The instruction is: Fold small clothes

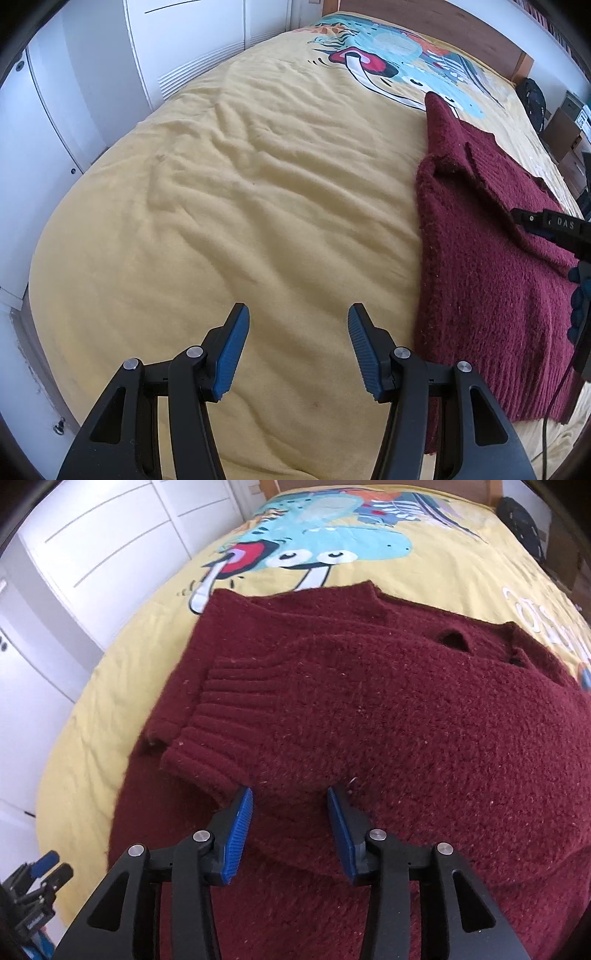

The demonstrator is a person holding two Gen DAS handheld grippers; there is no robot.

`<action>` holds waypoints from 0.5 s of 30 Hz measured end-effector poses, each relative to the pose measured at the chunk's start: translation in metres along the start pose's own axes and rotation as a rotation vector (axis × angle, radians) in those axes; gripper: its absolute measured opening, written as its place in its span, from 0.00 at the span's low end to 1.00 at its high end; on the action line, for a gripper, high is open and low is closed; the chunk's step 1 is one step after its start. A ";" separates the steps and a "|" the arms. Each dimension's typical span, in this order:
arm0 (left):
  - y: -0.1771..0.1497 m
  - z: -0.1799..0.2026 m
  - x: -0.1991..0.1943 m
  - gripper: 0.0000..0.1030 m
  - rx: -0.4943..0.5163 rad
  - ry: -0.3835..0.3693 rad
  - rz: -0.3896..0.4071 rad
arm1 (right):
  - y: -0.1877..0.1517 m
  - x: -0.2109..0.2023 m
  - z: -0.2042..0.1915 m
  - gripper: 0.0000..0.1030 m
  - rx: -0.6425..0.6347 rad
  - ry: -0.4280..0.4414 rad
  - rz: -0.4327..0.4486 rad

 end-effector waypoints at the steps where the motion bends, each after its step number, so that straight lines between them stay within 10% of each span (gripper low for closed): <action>1: 0.000 0.001 -0.001 0.48 0.002 0.002 0.004 | 0.000 -0.005 0.002 0.42 0.000 0.006 0.009; 15: 0.001 0.047 -0.007 0.48 0.075 -0.029 0.062 | -0.046 -0.068 0.140 0.45 0.111 -0.294 0.030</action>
Point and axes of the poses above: each gripper's, at about its wrist camera, not at the fingertips, and x roughly the way its jaws point, z to its right, y to its top, the point moved 8 cm from there along x, roughly the way its jaws point, and after that the axes turned 11 degrees about -x, right-handed, at the moved point
